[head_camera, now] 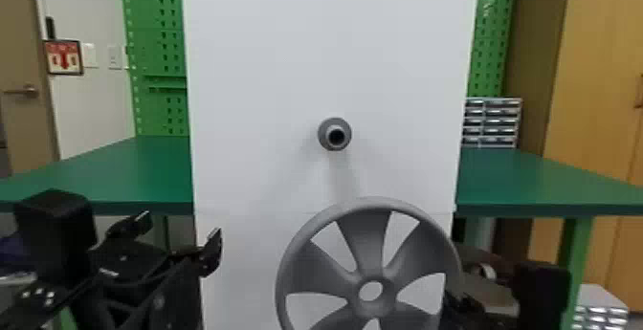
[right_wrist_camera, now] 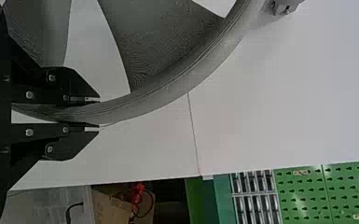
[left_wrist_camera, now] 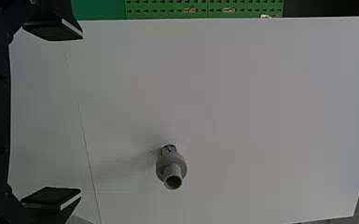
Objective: Hold the wheel and insert it
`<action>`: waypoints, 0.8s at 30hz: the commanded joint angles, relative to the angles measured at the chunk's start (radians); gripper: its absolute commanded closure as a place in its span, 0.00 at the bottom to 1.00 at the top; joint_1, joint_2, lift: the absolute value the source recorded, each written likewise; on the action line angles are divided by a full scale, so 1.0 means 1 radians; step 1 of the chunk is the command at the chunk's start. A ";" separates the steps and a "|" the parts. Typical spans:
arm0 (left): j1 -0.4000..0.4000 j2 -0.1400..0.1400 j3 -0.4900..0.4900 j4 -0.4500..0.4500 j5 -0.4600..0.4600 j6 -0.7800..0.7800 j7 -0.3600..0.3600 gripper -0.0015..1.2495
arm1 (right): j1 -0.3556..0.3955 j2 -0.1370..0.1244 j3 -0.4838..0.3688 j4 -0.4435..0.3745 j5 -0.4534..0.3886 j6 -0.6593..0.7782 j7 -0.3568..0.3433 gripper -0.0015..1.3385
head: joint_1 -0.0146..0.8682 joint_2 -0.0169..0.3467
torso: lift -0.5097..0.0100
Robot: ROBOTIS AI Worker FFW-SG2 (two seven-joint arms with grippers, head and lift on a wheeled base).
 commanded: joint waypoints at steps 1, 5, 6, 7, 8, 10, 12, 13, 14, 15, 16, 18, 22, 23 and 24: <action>0.000 0.000 -0.002 0.000 0.000 0.000 0.002 0.08 | -0.018 0.001 0.001 -0.013 0.008 0.023 0.000 0.92 | 0.25 0.07 | 0.13; 0.000 0.000 -0.003 0.000 -0.002 0.000 0.002 0.08 | -0.035 0.001 0.003 -0.031 0.024 0.063 -0.002 0.92 | 0.25 0.07 | 0.13; 0.000 0.000 -0.003 0.000 -0.002 0.000 0.002 0.08 | -0.040 0.001 0.003 -0.036 0.028 0.071 -0.002 0.92 | 0.25 0.07 | 0.13; 0.000 0.000 -0.003 0.000 -0.002 0.000 0.002 0.08 | -0.043 0.001 0.004 -0.039 0.031 0.078 -0.005 0.92 | 0.25 0.07 | 0.13; 0.000 0.000 -0.003 0.000 -0.002 0.000 0.002 0.08 | -0.046 0.001 0.004 -0.043 0.031 0.085 -0.009 0.92 | 0.25 0.07 | 0.13; 0.000 0.000 -0.003 0.002 -0.003 0.000 0.002 0.08 | -0.050 0.001 0.008 -0.046 0.031 0.088 -0.015 0.92 | 0.25 0.07 | 0.13; 0.000 0.000 -0.003 0.002 -0.003 0.000 0.002 0.08 | -0.056 0.001 0.011 -0.048 0.031 0.091 -0.015 0.92 | 0.25 0.07 | 0.13; -0.002 0.000 -0.003 0.002 -0.002 0.000 0.002 0.08 | -0.060 0.001 0.012 -0.049 0.031 0.094 -0.017 0.92 | 0.25 0.07 | 0.13; -0.002 0.000 -0.005 0.002 -0.003 0.000 0.002 0.08 | -0.063 0.001 0.014 -0.049 0.032 0.097 -0.017 0.92 | 0.25 0.07 | 0.13; -0.002 0.000 -0.003 0.002 -0.003 0.000 0.003 0.08 | -0.067 0.001 0.015 -0.052 0.034 0.103 -0.017 0.92 | 0.25 0.07 | 0.13; -0.002 0.000 -0.005 0.002 -0.003 0.000 0.003 0.08 | -0.072 0.001 0.018 -0.054 0.035 0.109 -0.017 0.92 | 0.25 0.07 | 0.13; -0.002 0.000 -0.005 0.002 -0.005 0.000 0.003 0.08 | -0.079 0.001 0.021 -0.059 0.040 0.126 -0.017 0.92 | 0.25 0.07 | 0.13; -0.002 0.000 -0.008 0.005 -0.005 0.000 0.003 0.08 | -0.095 0.001 0.027 -0.066 0.046 0.146 -0.020 0.92 | 0.25 0.07 | 0.13; -0.002 0.000 -0.008 0.005 -0.005 0.000 0.003 0.08 | -0.098 0.001 0.029 -0.066 0.046 0.149 -0.021 0.92 | 0.25 0.07 | 0.13; -0.002 0.000 -0.009 0.005 -0.005 0.000 0.003 0.08 | -0.102 0.001 0.031 -0.068 0.046 0.154 -0.023 0.92 | 0.25 0.07 | 0.13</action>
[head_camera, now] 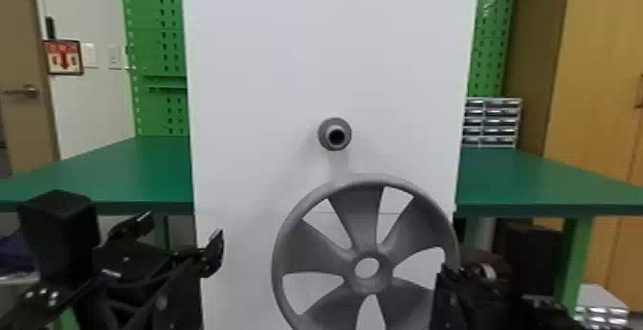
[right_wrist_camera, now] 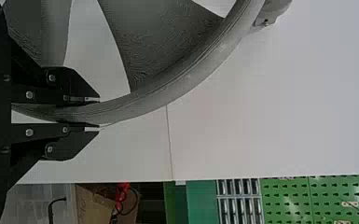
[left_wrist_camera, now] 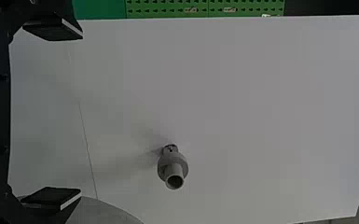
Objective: Hold the wheel and insert it
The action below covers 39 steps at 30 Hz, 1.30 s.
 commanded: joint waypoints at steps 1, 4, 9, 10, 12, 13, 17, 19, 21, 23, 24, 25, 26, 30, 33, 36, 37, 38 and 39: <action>0.000 0.000 -0.003 0.001 0.000 0.000 0.000 0.08 | -0.018 0.001 0.008 -0.007 0.003 0.023 -0.005 0.92 | 0.25 0.07 | 0.13; -0.002 0.000 -0.003 0.001 0.000 0.000 0.001 0.08 | -0.034 0.001 0.013 -0.010 0.003 0.034 -0.009 0.92 | 0.25 0.07 | 0.13; -0.003 0.000 -0.006 0.004 -0.002 0.000 0.001 0.08 | -0.060 0.001 0.020 -0.010 0.006 0.058 -0.015 0.92 | 0.25 0.07 | 0.13; -0.003 0.000 -0.006 0.004 0.000 0.000 0.001 0.08 | -0.064 0.001 0.022 -0.010 0.009 0.063 -0.017 0.92 | 0.25 0.07 | 0.13; -0.003 0.000 -0.007 0.004 -0.002 0.000 0.001 0.08 | -0.075 0.001 0.026 -0.010 0.014 0.072 -0.017 0.92 | 0.25 0.07 | 0.13; -0.003 0.000 -0.007 0.004 -0.002 0.000 0.001 0.08 | -0.080 0.001 0.028 -0.010 0.014 0.077 -0.017 0.92 | 0.25 0.07 | 0.13; -0.003 0.000 -0.006 0.004 -0.002 -0.002 0.001 0.08 | -0.100 0.001 0.036 -0.010 0.015 0.095 -0.017 0.92 | 0.25 0.07 | 0.13; -0.003 0.000 -0.006 0.004 -0.002 -0.002 0.001 0.08 | -0.107 0.001 0.037 -0.010 0.015 0.104 -0.017 0.92 | 0.25 0.07 | 0.13; -0.003 0.000 -0.006 0.004 -0.002 -0.002 0.001 0.08 | -0.115 0.001 0.040 -0.012 0.014 0.110 -0.017 0.92 | 0.25 0.07 | 0.13; -0.003 0.000 -0.006 0.004 -0.002 -0.002 0.001 0.08 | -0.121 0.001 0.042 -0.015 0.014 0.115 -0.017 0.92 | 0.25 0.07 | 0.13; -0.003 0.000 -0.006 0.004 -0.002 -0.002 0.001 0.08 | -0.124 0.001 0.043 -0.016 0.014 0.118 -0.017 0.92 | 0.25 0.07 | 0.13; -0.003 0.000 -0.006 0.004 -0.002 -0.002 0.001 0.08 | -0.127 0.001 0.043 -0.016 0.014 0.119 -0.017 0.92 | 0.25 0.07 | 0.13; -0.003 0.000 -0.006 0.004 -0.002 -0.002 0.001 0.08 | -0.130 0.001 0.043 -0.018 0.014 0.123 -0.017 0.92 | 0.25 0.07 | 0.13; -0.002 0.000 -0.006 0.004 -0.002 -0.002 0.001 0.08 | -0.144 0.001 0.049 -0.020 0.014 0.127 -0.017 0.92 | 0.25 0.07 | 0.13; 0.000 0.000 -0.006 0.004 -0.002 -0.002 0.001 0.08 | -0.155 0.001 0.051 -0.021 0.014 0.130 -0.017 0.92 | 0.25 0.07 | 0.13; 0.000 0.000 -0.006 0.004 -0.002 -0.003 0.001 0.08 | -0.172 0.001 0.051 -0.023 0.014 0.133 -0.017 0.92 | 0.25 0.07 | 0.13; 0.000 0.000 -0.006 0.004 -0.002 -0.003 0.001 0.08 | -0.176 0.001 0.051 -0.023 0.014 0.135 -0.017 0.92 | 0.25 0.07 | 0.13; 0.000 0.000 -0.006 0.004 -0.002 -0.003 0.001 0.08 | -0.179 0.001 0.051 -0.023 0.014 0.136 -0.017 0.92 | 0.25 0.07 | 0.13; 0.000 0.000 -0.006 0.004 -0.002 -0.003 0.001 0.08 | -0.187 0.001 0.051 -0.023 0.014 0.138 -0.017 0.92 | 0.25 0.07 | 0.13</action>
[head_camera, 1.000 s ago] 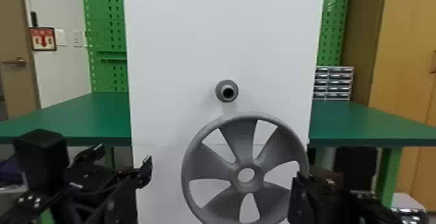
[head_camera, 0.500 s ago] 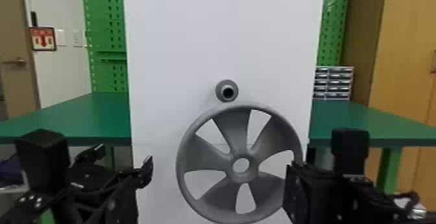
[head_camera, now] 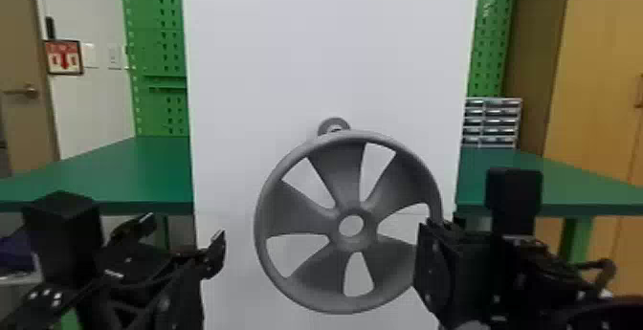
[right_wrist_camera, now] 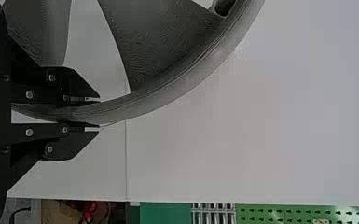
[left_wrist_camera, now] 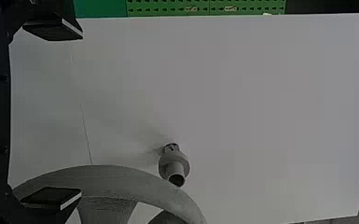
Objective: Hold the wheel and insert it
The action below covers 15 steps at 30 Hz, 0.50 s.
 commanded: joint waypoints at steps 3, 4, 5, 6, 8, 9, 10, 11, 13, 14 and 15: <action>0.000 0.000 -0.003 0.000 -0.002 0.000 0.000 0.08 | -0.033 0.001 0.000 -0.001 0.000 0.012 0.000 0.92 | 0.25 0.07 | 0.13; 0.000 0.000 -0.003 0.001 -0.002 -0.002 0.001 0.08 | -0.039 0.001 0.000 -0.001 0.000 0.018 0.000 0.92 | 0.25 0.07 | 0.13; 0.000 0.000 -0.005 0.001 -0.002 -0.002 0.001 0.08 | -0.044 0.001 0.000 -0.001 0.002 0.023 0.000 0.92 | 0.25 0.07 | 0.13; 0.000 0.000 -0.006 0.001 -0.003 -0.002 0.001 0.08 | -0.048 0.001 0.000 -0.001 0.002 0.027 0.000 0.92 | 0.25 0.07 | 0.13; 0.000 0.000 -0.006 0.003 -0.003 -0.002 0.003 0.08 | -0.058 0.001 0.002 -0.001 0.003 0.032 0.000 0.92 | 0.25 0.07 | 0.13; 0.000 0.000 -0.006 0.003 -0.003 -0.002 0.003 0.08 | -0.064 0.001 0.003 -0.001 0.005 0.037 0.000 0.92 | 0.25 0.07 | 0.13; 0.000 0.000 -0.006 0.003 -0.003 -0.002 0.003 0.08 | -0.070 0.001 0.006 -0.001 0.009 0.046 0.000 0.92 | 0.25 0.07 | 0.13; 0.000 0.002 -0.006 0.003 -0.003 -0.002 0.003 0.08 | -0.078 0.001 0.009 -0.001 0.012 0.054 0.000 0.92 | 0.25 0.07 | 0.13; 0.000 0.002 -0.008 0.003 -0.003 -0.002 0.003 0.08 | -0.091 0.001 0.016 -0.001 0.017 0.066 0.000 0.92 | 0.25 0.07 | 0.13; 0.000 0.002 -0.008 0.005 -0.003 -0.002 0.003 0.08 | -0.096 0.001 0.019 -0.001 0.018 0.066 0.000 0.92 | 0.25 0.07 | 0.13; 0.000 0.002 -0.009 0.005 -0.003 -0.002 0.003 0.08 | -0.099 0.001 0.019 -0.001 0.020 0.066 0.000 0.92 | 0.25 0.07 | 0.13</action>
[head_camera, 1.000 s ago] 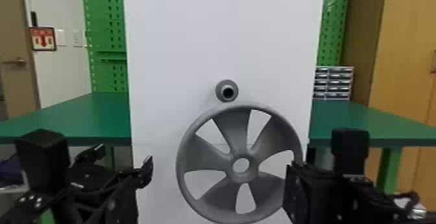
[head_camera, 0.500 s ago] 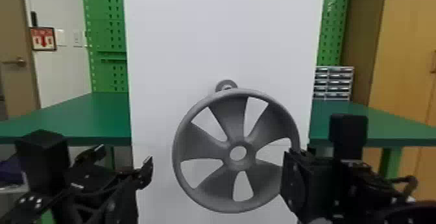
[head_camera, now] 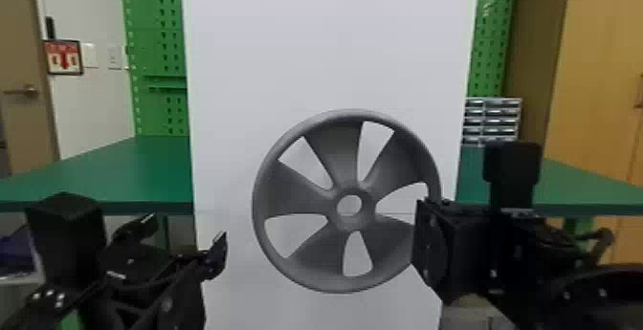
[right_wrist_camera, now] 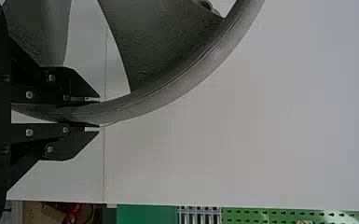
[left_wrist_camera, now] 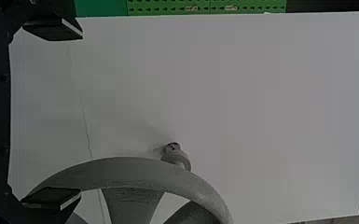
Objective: Hold the wheel and insert it
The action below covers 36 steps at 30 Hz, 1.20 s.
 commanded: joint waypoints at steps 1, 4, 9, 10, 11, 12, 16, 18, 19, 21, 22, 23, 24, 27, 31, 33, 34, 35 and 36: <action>0.000 0.000 -0.002 0.003 0.000 0.000 0.000 0.08 | -0.024 0.001 0.009 0.000 0.009 0.012 0.000 0.92 | 0.25 0.07 | 0.13; 0.000 0.000 -0.004 0.006 0.000 0.000 0.000 0.08 | -0.032 0.001 0.011 0.002 0.013 0.014 0.000 0.92 | 0.25 0.07 | 0.13; 0.000 0.000 -0.005 0.007 0.000 -0.002 0.000 0.08 | -0.041 0.001 0.016 0.002 0.015 0.015 0.000 0.92 | 0.25 0.07 | 0.13; 0.000 0.000 -0.005 0.007 0.000 -0.003 0.000 0.08 | -0.041 0.001 0.019 0.002 0.015 0.015 0.000 0.92 | 0.25 0.07 | 0.13; 0.000 0.000 -0.005 0.007 0.000 -0.005 0.001 0.08 | -0.043 0.001 0.019 0.002 0.015 0.015 0.000 0.92 | 0.25 0.07 | 0.13; 0.000 0.000 -0.004 0.007 0.000 -0.005 0.000 0.08 | -0.043 0.001 0.020 0.002 0.013 0.015 0.000 0.92 | 0.25 0.07 | 0.13; 0.000 0.000 -0.002 0.007 0.000 -0.006 0.001 0.08 | -0.049 0.001 0.020 0.002 0.004 0.015 0.000 0.92 | 0.25 0.07 | 0.13; 0.000 0.000 -0.002 0.007 0.000 -0.006 0.001 0.08 | -0.055 0.001 0.022 0.002 0.004 0.018 0.000 0.92 | 0.25 0.07 | 0.13; 0.000 0.000 -0.002 0.007 -0.002 -0.006 0.001 0.08 | -0.058 0.001 0.022 0.002 0.004 0.021 0.000 0.92 | 0.25 0.07 | 0.13; 0.000 0.000 -0.004 0.009 -0.002 -0.006 0.001 0.08 | -0.067 0.001 0.025 0.002 0.010 0.034 0.000 0.92 | 0.25 0.07 | 0.13; 0.000 0.000 -0.005 0.009 -0.002 -0.006 0.001 0.08 | -0.070 0.001 0.026 0.002 0.012 0.034 0.000 0.92 | 0.25 0.07 | 0.13; 0.000 0.000 -0.007 0.010 -0.002 -0.006 0.001 0.08 | -0.073 0.001 0.026 0.002 0.010 0.035 0.000 0.92 | 0.25 0.07 | 0.13; 0.000 0.000 -0.007 0.010 -0.003 -0.006 0.001 0.08 | -0.076 0.001 0.026 0.002 0.012 0.035 0.000 0.92 | 0.25 0.07 | 0.13; 0.001 0.000 -0.008 0.010 -0.003 -0.008 0.001 0.08 | -0.089 0.001 0.025 0.002 0.012 0.035 0.000 0.92 | 0.25 0.07 | 0.13; 0.003 0.000 -0.007 0.010 -0.003 -0.009 0.001 0.08 | -0.101 0.000 0.026 0.002 0.012 0.035 0.000 0.92 | 0.25 0.07 | 0.13; 0.005 0.000 -0.007 0.010 -0.003 -0.009 0.001 0.08 | -0.110 0.000 0.028 0.002 0.010 0.034 0.000 0.92 | 0.25 0.07 | 0.13; 0.005 0.000 -0.007 0.010 -0.003 -0.011 0.001 0.08 | -0.112 0.000 0.029 0.002 0.009 0.034 0.000 0.92 | 0.25 0.07 | 0.13; 0.005 0.000 -0.007 0.010 -0.003 -0.011 0.001 0.08 | -0.116 0.000 0.031 0.002 0.009 0.035 0.000 0.92 | 0.25 0.07 | 0.13; 0.005 0.000 -0.007 0.010 -0.003 -0.011 0.001 0.08 | -0.121 0.000 0.032 0.002 0.006 0.035 0.000 0.92 | 0.25 0.07 | 0.13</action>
